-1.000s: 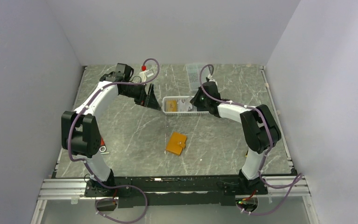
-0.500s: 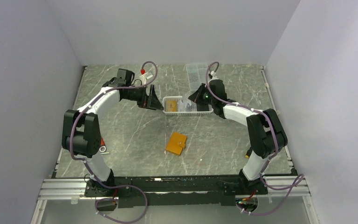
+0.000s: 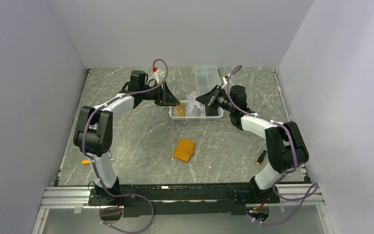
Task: Put the credit cards into the card holder
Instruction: Pick up the credit card from the storage box.
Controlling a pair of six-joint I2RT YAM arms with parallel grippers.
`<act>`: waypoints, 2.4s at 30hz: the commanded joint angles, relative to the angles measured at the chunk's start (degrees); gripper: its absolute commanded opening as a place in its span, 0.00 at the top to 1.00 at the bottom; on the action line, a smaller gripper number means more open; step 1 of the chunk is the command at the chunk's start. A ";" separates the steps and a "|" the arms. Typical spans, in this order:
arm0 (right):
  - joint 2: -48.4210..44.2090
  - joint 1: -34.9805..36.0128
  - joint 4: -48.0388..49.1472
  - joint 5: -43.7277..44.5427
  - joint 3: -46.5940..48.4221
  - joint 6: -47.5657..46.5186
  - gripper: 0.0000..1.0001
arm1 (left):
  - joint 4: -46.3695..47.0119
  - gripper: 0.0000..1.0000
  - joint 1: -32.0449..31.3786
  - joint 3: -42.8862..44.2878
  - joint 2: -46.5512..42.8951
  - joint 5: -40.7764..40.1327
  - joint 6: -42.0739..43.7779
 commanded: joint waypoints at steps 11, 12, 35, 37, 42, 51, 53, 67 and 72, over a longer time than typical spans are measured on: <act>0.88 -0.56 24.94 -14.29 -4.19 15.34 1.00 | 31.22 0.33 -3.52 -2.77 0.36 7.04 -19.75; 1.06 -0.45 25.25 -14.26 -4.35 15.40 1.00 | 32.48 0.33 -3.77 -3.17 0.39 7.51 -20.71; 0.10 2.78 17.36 -19.39 0.34 7.66 0.79 | 41.68 1.00 -3.91 -6.22 -2.09 12.50 -28.75; 1.52 2.78 22.87 -22.63 0.13 12.01 0.75 | 44.39 1.00 -3.76 -6.19 -1.86 13.30 -30.62; 4.54 2.86 36.38 -27.45 0.17 20.96 0.76 | 49.38 1.00 -3.74 -6.19 -1.12 14.93 -34.95; 2.65 3.29 22.19 -30.54 4.54 13.32 0.99 | 43.87 0.99 -3.74 -5.66 -3.37 16.34 -30.75; 0.86 3.11 17.50 -29.23 4.60 9.37 1.00 | 40.42 0.98 -3.73 -5.73 -4.46 16.21 -28.20; -6.63 1.12 4.40 -16.59 2.87 1.52 1.00 | 36.89 0.52 -2.97 -11.42 -13.69 19.84 -24.24; -8.58 0.52 2.05 -15.33 1.76 0.45 1.00 | 32.74 0.52 -2.90 -12.90 -15.11 18.25 -20.11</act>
